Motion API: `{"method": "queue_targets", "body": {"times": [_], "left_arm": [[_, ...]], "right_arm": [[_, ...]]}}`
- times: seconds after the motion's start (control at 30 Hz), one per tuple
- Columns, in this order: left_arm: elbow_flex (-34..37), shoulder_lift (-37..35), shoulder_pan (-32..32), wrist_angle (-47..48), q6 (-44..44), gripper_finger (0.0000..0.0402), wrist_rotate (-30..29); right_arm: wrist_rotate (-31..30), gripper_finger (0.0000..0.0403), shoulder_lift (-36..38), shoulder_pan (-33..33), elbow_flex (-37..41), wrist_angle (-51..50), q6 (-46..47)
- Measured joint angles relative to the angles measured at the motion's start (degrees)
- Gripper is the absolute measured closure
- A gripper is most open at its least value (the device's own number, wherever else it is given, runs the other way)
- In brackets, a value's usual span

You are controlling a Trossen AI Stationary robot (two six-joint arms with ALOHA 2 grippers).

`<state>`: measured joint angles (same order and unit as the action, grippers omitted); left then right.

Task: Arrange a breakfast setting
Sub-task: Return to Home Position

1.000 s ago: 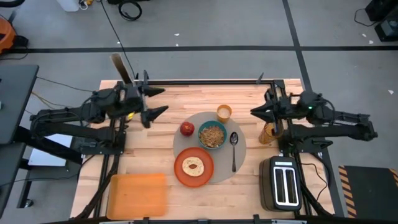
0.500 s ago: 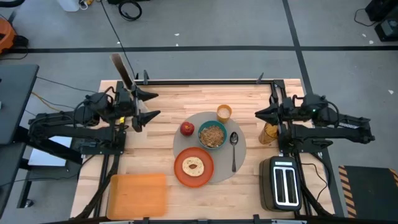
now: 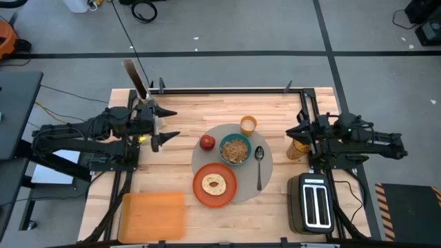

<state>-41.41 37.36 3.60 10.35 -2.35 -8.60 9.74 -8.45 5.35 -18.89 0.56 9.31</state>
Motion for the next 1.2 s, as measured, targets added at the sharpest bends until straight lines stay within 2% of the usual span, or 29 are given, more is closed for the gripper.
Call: {"method": "queue_targets", "body": {"times": [0.07,0.27,0.5,0.87,0.93,1.07,1.2], "left_arm": [[2.20,-0.39,0.02,-3.27,0.05,0.0022,-0.35],[14.94,-1.80,0.02,-17.14,1.39,0.0021,-0.37],[26.84,-5.81,0.02,-31.43,1.41,0.0022,-0.39],[38.54,-13.24,0.09,-36.94,1.57,0.0022,-1.27],[40.74,-14.24,0.10,-39.35,1.53,0.0022,-1.46],[40.87,-14.97,0.09,-37.21,1.64,0.0021,-1.46],[40.87,-15.08,0.09,-37.25,1.67,0.0021,-1.46]], "right_arm": [[-0.01,0.0353,0.33,-1.45,1.98,1.66,-0.01],[-2.56,0.0353,1.10,-4.80,7.13,7.76,-1.63],[-3.39,0.0353,8.43,-5.08,10.75,8.61,-1.80],[-9.83,0.0353,8.33,-5.01,11.00,5.03,-1.40],[-10.61,0.0353,8.33,-5.01,12.08,7.87,-1.66],[-9.92,0.0353,8.33,-5.02,18.28,21.32,-1.45],[-9.79,0.0353,8.27,-5.01,18.34,18.29,-1.36]]}}
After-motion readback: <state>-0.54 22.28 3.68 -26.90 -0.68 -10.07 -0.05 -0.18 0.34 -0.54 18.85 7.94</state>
